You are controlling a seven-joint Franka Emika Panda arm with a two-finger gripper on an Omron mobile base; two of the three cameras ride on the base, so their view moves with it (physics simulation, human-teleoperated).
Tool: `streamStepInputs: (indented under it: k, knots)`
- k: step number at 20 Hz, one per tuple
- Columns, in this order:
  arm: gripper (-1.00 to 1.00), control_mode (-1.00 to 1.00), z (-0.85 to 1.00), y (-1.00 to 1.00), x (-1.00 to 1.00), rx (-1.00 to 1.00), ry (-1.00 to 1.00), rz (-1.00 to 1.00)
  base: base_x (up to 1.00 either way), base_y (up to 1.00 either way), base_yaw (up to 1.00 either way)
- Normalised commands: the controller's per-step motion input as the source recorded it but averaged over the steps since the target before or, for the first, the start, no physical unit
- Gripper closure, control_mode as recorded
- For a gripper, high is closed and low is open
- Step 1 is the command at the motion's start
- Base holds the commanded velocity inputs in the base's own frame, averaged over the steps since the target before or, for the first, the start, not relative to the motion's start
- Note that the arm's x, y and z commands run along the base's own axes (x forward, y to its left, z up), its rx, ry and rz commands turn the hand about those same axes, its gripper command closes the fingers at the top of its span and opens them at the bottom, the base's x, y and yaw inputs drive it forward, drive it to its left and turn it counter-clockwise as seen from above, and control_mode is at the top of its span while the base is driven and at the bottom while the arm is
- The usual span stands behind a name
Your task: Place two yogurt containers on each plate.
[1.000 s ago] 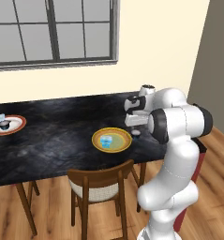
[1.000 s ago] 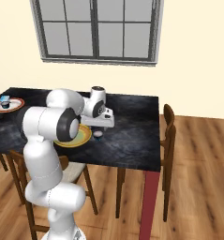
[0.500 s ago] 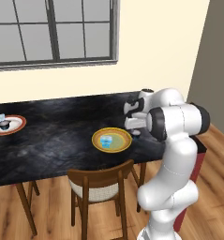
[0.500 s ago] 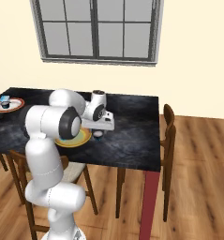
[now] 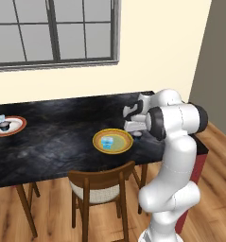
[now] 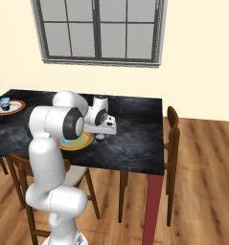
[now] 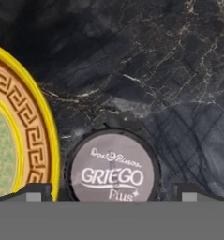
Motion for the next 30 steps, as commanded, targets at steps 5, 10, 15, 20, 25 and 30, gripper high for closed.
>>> streamStepInputs:
  k: [5, 10, 15, 20, 25, 30]
  knots:
    - [-1.0, -1.0, -0.16, -0.01, 0.06, 0.0, 0.0, 0.0, 0.0, 0.0, 0.0]
    - [-1.0, -1.0, -0.06, 0.0, 0.12, 0.0, -0.02, 0.0, 0.0, 0.0, 0.0]
    - [-1.0, -1.0, -0.04, 0.0, 0.14, 0.0, -0.02, 0.0, 0.0, 0.0, 0.0]
    - [-1.0, -1.0, -0.1, 0.0, 0.05, 0.0, 0.0, 0.0, 0.0, 0.0, 0.0]
    - [-1.0, -1.0, -0.05, 0.0, 0.02, 0.0, -0.01, 0.0, 0.0, 0.0, 0.0]
    - [-1.0, -1.0, 0.0, 0.0, 0.0, 0.01, -0.02, 0.0, 0.0, 0.0, 0.0]
